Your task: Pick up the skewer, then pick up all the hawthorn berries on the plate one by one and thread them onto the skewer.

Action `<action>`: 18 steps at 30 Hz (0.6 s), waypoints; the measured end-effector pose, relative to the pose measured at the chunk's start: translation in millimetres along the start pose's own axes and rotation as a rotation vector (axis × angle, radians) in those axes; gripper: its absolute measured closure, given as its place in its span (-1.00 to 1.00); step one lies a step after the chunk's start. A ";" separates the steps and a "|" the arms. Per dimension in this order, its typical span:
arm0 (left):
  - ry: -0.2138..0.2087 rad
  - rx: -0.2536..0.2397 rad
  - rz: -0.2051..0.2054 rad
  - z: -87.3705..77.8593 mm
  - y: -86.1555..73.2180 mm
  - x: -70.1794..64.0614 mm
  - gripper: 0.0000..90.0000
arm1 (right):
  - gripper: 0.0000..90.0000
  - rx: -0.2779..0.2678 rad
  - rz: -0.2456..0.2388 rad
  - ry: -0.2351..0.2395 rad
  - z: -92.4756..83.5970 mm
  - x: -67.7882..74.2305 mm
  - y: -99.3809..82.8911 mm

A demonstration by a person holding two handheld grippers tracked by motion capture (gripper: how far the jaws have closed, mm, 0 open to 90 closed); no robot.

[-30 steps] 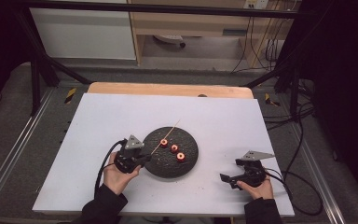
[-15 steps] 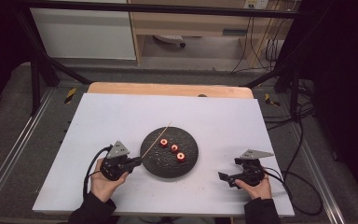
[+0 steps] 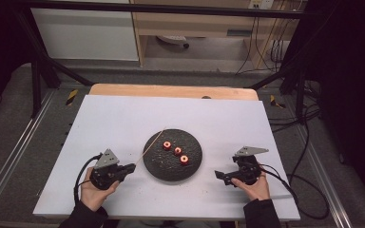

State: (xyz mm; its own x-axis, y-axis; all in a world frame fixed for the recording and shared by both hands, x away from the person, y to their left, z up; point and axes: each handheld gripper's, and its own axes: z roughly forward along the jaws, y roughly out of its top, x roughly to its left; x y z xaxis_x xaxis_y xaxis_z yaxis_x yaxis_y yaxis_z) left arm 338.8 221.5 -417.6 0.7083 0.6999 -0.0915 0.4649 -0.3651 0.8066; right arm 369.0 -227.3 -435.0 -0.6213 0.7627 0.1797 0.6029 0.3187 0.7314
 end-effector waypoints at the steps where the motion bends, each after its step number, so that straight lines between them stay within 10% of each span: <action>1: -0.004 0.001 -0.002 -0.3 -1.0 0.3 0.96 | -0.99 0.003 0.001 -0.001 1.0 1.6 2.5; 18: -0.010 -0.004 -0.005 -2.8 -12.2 4.6 0.96 | -0.96 0.053 -0.064 0.002 21.7 30.7 37.8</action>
State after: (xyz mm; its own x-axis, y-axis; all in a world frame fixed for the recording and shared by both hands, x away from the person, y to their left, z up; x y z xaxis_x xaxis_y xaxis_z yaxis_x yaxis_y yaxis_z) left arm 334.9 230.9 -426.3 0.7112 0.6956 -0.1018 0.4668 -0.3590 0.8082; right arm 383.6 -179.7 -416.2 -0.6604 0.7387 0.1349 0.5876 0.3966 0.7053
